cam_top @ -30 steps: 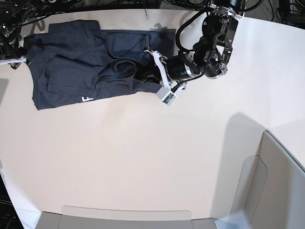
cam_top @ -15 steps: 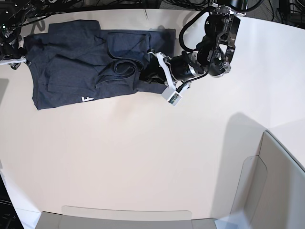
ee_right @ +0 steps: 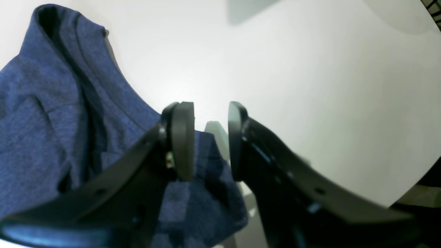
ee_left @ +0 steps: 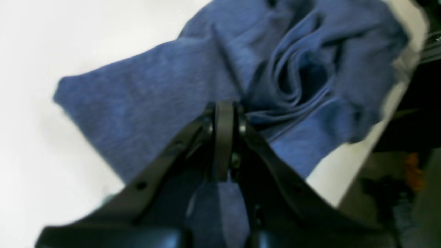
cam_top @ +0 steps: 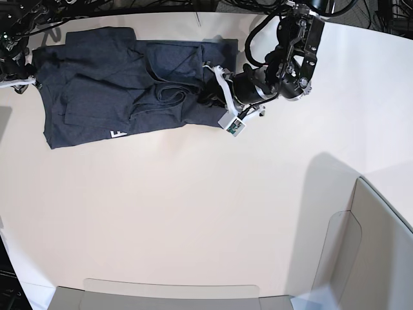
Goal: Layout the t-shirt on the table in an organized manner, then fold the t-shirt properly
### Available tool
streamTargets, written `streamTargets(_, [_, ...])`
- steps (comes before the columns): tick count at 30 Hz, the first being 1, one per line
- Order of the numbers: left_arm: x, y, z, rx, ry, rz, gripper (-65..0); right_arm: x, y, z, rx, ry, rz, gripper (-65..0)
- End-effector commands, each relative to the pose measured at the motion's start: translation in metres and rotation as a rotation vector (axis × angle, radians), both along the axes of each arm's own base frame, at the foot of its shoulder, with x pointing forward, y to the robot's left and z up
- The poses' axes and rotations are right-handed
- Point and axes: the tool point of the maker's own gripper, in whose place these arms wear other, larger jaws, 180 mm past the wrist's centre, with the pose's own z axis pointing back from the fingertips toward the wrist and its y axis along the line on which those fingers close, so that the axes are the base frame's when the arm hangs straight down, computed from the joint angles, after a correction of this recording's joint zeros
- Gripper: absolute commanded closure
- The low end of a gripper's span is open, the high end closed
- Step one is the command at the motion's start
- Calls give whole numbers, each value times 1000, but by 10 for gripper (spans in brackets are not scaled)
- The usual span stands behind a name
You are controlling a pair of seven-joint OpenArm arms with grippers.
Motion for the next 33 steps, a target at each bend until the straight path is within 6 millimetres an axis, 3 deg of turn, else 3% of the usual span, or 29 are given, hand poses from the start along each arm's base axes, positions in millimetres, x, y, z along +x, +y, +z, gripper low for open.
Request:
streamTargets(1, [7, -3, 11, -20, -41, 5, 0, 7, -7, 15, -43, -39, 11, -172])
streamTargets(12, [3, -2, 6, -1, -36, 6, 0, 6, -6, 15, -43, -38, 12, -172])
streamTargets(25, [-86, -86, -2, -29, 64, -332, 0, 11, -1, 13, -37, -36, 33, -172])
streamTargets(28, [-78, -91, 4, -19, 25, -363, 0, 13, 1, 12, -36, -35, 42, -172])
streamTargets(33, [-61, -80, 5, -8, 7, -313, 0, 14, 3, 10, -30, -32, 46, -172])
